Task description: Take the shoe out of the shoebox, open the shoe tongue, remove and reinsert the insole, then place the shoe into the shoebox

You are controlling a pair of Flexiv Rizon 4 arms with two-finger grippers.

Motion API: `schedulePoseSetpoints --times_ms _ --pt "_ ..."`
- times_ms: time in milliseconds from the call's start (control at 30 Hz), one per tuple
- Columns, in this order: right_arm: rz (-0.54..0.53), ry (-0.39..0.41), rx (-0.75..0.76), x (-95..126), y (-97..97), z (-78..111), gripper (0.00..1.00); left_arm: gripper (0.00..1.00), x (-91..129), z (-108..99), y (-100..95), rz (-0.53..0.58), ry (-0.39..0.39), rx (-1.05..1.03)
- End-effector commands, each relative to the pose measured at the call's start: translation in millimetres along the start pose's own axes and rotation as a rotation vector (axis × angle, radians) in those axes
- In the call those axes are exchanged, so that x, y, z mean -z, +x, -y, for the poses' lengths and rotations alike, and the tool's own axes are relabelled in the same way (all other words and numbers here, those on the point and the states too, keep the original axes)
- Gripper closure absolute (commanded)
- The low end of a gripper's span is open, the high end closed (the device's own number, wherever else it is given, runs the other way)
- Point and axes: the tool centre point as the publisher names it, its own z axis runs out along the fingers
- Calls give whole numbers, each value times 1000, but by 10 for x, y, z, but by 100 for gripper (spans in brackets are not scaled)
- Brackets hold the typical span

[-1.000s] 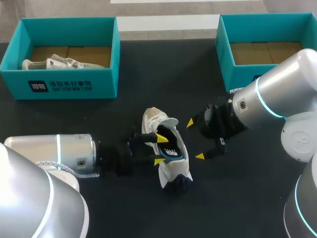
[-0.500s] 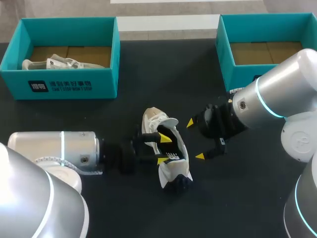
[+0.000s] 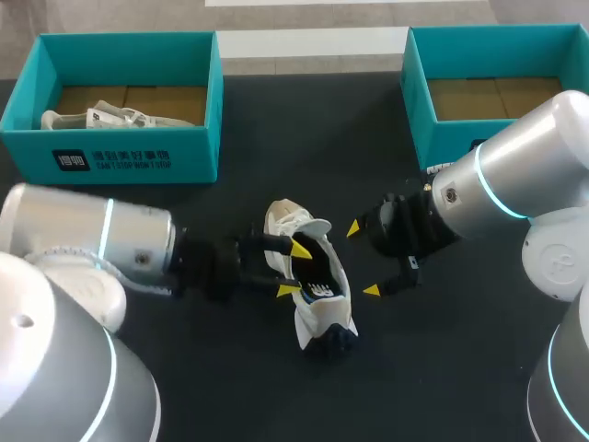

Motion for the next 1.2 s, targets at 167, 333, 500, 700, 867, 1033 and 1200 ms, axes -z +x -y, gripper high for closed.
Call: schedulePoseSetpoints --times_ms 167,333,500,700,867,1033,1200 --pt "2 0 1 0 11 -1 0 44 -112 -86 -106 -389 70 -12" --pt "2 0 1 0 11 -1 0 43 -136 -111 -129 -537 58 -36" --pt "8 5 -14 54 17 35 0 24 -81 -96 -146 -649 64 -44" --pt "-10 20 -74 413 9 229 0 8 5 -109 -205 -733 53 -40" --pt "-83 36 -83 705 22 393 0 0 60 -148 -244 -789 29 -34" --pt "-110 28 -99 1014 -10 505 0 0 91 -190 -278 -808 18 -20" --pt "-123 28 -112 1291 -71 547 0 0 91 -190 -278 -808 18 -20"
